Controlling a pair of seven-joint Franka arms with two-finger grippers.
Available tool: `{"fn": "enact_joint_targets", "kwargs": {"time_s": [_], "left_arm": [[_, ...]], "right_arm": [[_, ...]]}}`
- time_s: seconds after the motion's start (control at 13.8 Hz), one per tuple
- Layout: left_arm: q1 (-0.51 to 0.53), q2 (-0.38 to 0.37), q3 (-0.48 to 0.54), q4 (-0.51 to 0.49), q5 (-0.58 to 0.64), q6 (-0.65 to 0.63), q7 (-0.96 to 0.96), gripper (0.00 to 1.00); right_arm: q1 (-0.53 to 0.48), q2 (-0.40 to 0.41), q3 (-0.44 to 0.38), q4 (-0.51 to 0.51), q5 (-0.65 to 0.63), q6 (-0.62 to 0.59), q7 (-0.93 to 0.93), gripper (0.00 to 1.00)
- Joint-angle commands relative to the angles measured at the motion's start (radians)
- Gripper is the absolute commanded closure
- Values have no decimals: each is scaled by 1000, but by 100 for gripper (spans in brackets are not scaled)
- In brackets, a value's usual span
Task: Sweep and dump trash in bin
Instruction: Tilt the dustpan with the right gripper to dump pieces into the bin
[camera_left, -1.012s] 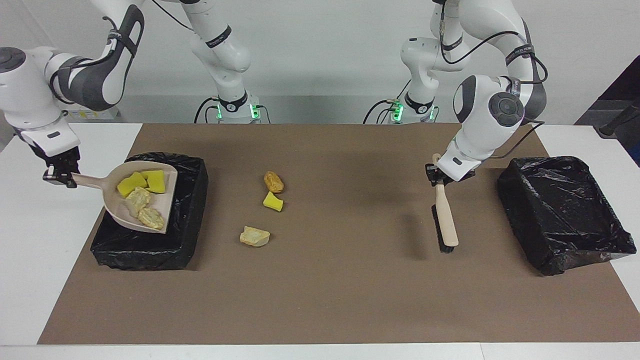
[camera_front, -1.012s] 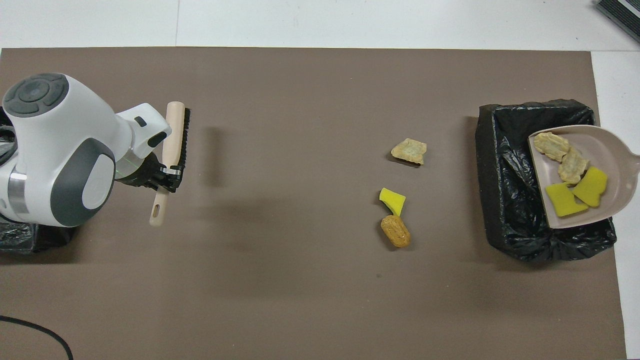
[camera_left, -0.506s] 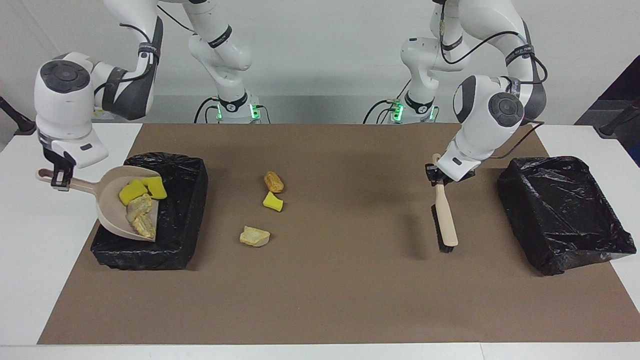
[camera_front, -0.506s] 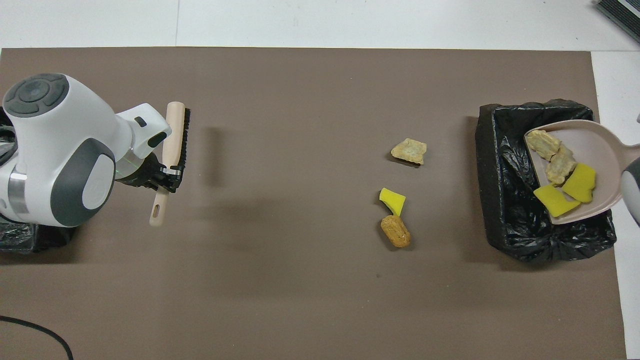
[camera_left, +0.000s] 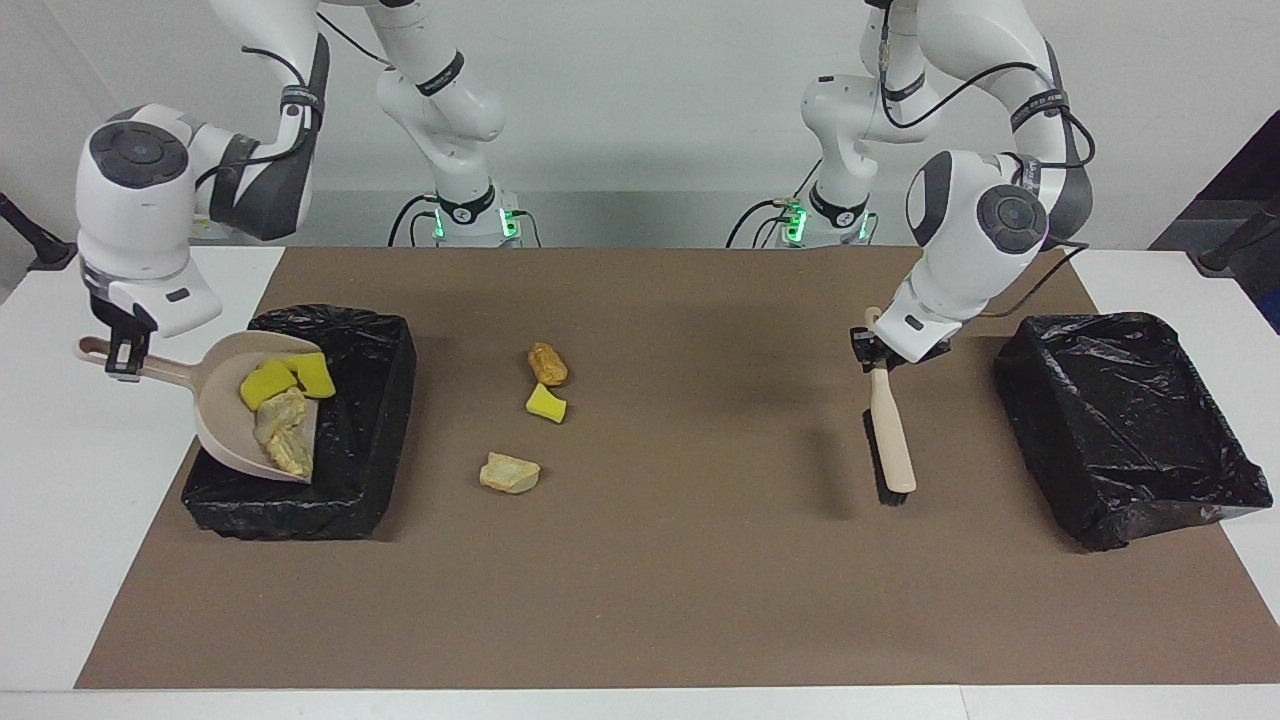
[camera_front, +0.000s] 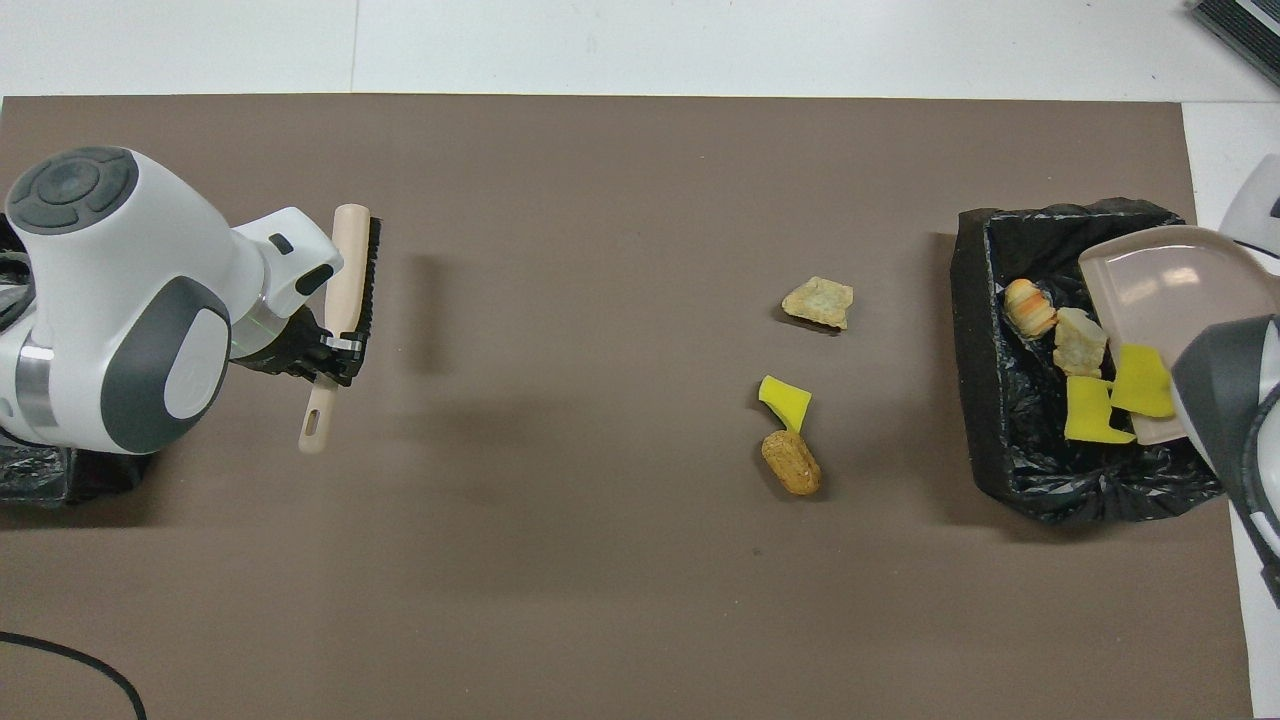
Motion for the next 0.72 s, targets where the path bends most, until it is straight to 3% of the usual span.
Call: {"fn": "enact_joint_targets", "kwargs": {"time_s": [0.0,0.29,0.65], "left_arm": [[9,-23,-8,-22,18,1,9,100],[7,-23,-8,-22,18,1,8,100],[9,-21,-8,-16,18,-8,11,100]], "right_arm": [[39,-36,1,-6,-73,-72,67,100],[76,-54,8,7,-152,-92,80,100],[111,-53,16,46,-153,-106,86,100]]}}
